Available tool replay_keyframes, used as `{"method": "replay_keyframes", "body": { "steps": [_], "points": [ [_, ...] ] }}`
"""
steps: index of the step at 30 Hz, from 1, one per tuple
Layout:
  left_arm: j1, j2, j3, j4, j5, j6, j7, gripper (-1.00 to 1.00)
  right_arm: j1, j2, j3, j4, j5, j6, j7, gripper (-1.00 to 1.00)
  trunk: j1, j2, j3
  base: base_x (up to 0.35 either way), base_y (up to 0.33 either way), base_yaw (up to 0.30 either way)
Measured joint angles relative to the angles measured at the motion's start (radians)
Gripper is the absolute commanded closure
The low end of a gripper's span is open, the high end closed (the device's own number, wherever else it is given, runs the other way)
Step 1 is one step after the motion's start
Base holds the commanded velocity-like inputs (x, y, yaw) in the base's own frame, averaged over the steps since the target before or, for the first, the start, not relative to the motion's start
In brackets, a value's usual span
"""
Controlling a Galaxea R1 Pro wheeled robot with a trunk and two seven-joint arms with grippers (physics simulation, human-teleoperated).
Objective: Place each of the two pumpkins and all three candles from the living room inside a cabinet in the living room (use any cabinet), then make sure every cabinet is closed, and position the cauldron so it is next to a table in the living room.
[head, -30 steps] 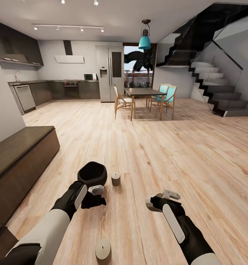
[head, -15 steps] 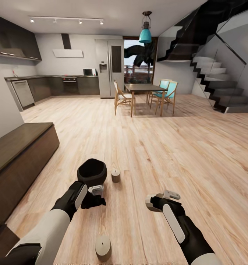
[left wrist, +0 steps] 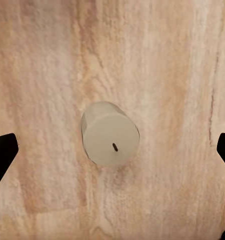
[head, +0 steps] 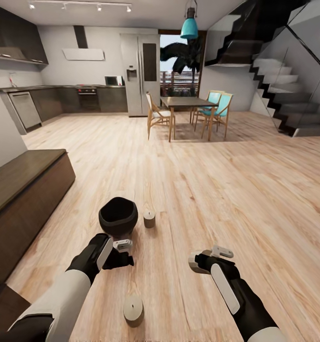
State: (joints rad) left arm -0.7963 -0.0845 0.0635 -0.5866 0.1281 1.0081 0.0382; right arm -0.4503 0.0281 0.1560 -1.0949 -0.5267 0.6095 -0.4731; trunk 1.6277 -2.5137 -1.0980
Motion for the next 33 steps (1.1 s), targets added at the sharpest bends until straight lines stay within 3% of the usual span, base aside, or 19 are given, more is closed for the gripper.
{"method": "replay_keyframes", "body": {
  "steps": [26, 30, 31, 33],
  "points": [
    [0.0, 0.001, 0.0, 0.0, 0.002, 0.0, -0.005, -1.0, 0.0, 0.0, 0.0, -0.004, -0.001, -0.002, 0.001, 1.0, 0.012, -0.006, -0.101, 0.0, 0.0, 0.0],
    [0.0, 0.001, 0.0, 0.0, 0.003, 0.0, -0.005, -1.0, 0.031, 0.0, 0.0, -0.084, -0.004, -0.002, 0.005, 1.0, 0.013, -0.007, -0.116, 0.0, 0.0, 0.0],
    [0.0, 0.001, 0.0, 0.0, 0.003, 0.0, -0.005, -1.0, 0.084, 0.0, -0.001, -0.171, -0.005, 0.001, 0.006, 1.0, 0.014, -0.007, -0.12, 0.0, 0.0, 0.0],
    [0.0, 0.001, 0.0, -0.001, 0.003, 0.0, -0.005, -1.0, 0.121, 0.0, -0.002, -0.234, -0.005, 0.014, 0.006, 1.0, 0.015, -0.008, -0.128, 0.0, 0.0, 0.0]
  ]
}}
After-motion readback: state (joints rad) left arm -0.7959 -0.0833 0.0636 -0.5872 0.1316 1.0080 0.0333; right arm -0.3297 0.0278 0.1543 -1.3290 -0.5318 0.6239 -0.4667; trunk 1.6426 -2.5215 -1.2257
